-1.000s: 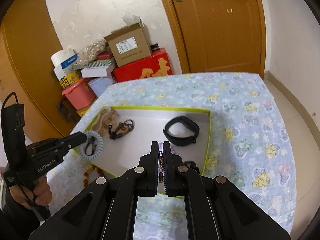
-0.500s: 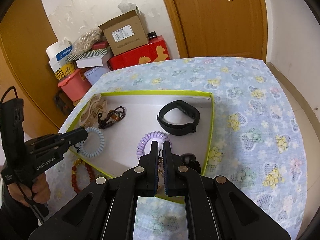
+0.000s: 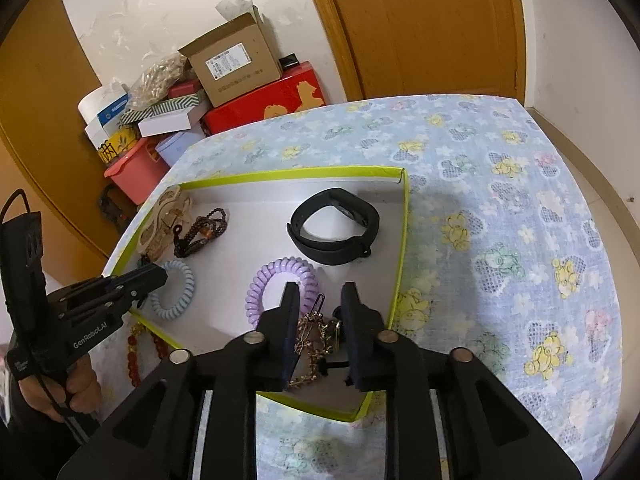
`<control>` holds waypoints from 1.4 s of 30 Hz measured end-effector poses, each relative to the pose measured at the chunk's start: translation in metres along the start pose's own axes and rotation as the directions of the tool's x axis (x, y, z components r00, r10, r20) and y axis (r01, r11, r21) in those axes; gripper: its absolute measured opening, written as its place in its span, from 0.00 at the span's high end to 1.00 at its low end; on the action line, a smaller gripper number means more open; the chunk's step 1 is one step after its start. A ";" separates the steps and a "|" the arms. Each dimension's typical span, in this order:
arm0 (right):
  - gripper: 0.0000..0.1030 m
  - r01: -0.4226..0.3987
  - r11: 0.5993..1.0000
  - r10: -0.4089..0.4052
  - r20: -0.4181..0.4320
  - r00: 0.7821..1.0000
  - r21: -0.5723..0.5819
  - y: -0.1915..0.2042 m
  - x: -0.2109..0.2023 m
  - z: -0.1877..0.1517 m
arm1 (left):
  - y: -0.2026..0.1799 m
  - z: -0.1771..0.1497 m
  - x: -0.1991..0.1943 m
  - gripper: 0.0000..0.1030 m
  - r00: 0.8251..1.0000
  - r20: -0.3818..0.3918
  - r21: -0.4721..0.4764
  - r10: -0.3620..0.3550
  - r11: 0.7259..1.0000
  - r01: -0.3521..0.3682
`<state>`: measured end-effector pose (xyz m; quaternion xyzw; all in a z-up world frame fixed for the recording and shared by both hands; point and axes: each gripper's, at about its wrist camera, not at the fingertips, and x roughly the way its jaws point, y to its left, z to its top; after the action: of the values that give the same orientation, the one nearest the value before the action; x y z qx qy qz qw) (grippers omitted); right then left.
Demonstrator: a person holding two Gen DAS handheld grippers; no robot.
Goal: Organize jewelry
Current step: 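Release the blue coil and gold chain in the box and withdraw both tools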
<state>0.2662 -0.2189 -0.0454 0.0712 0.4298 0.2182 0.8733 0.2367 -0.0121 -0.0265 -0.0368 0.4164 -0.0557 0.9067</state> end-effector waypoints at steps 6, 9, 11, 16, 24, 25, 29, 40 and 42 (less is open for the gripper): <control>0.62 0.005 1.000 -0.004 0.021 1.000 -0.022 0.005 -0.007 0.001 | 0.000 0.000 -0.002 0.90 1.000 -0.001 -0.006 0.006 1.000 -0.006; 0.60 0.012 0.999 -0.011 0.034 0.999 -0.031 0.007 -0.013 0.000 | -0.001 0.000 -0.007 0.89 1.000 0.002 -0.003 0.006 1.000 -0.006; 0.60 0.016 0.999 -0.015 0.040 0.999 -0.031 0.009 -0.018 0.000 | -0.002 -0.001 -0.012 0.88 1.000 0.011 -0.002 0.008 1.000 -0.008; 0.60 0.016 0.999 -0.015 0.052 0.999 -0.028 0.014 -0.032 -0.007 | -0.002 -0.004 -0.031 0.76 0.999 0.042 -0.013 0.001 1.000 0.000; 0.60 0.000 0.999 0.003 0.062 0.998 -0.045 0.030 -0.060 -0.033 | 0.001 -0.022 -0.067 0.76 0.997 0.069 -0.034 0.020 0.999 -0.018; 0.60 -0.004 0.999 0.007 0.062 0.998 -0.049 0.033 -0.064 -0.038 | 0.000 -0.026 -0.072 0.76 0.997 0.071 -0.037 0.027 0.999 -0.024; 0.60 -0.015 0.998 0.019 0.075 0.997 -0.062 0.043 -0.080 -0.052 | -0.002 -0.041 -0.088 0.76 0.996 0.077 -0.046 0.039 0.998 -0.036; 0.60 -0.044 0.994 0.052 0.071 0.996 -0.104 0.068 -0.106 -0.087 | -0.014 -0.073 -0.122 0.76 0.995 0.090 -0.027 0.050 0.998 -0.048; 0.60 -0.049 0.993 0.056 0.067 0.996 -0.107 0.071 -0.108 -0.092 | -0.016 -0.077 -0.125 0.76 0.995 0.091 -0.026 0.048 0.999 -0.046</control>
<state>0.1141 -0.2093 -0.0027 0.0442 0.3851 0.2608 0.8841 0.0963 -0.0129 0.0193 -0.0402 0.3760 -0.0278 0.9253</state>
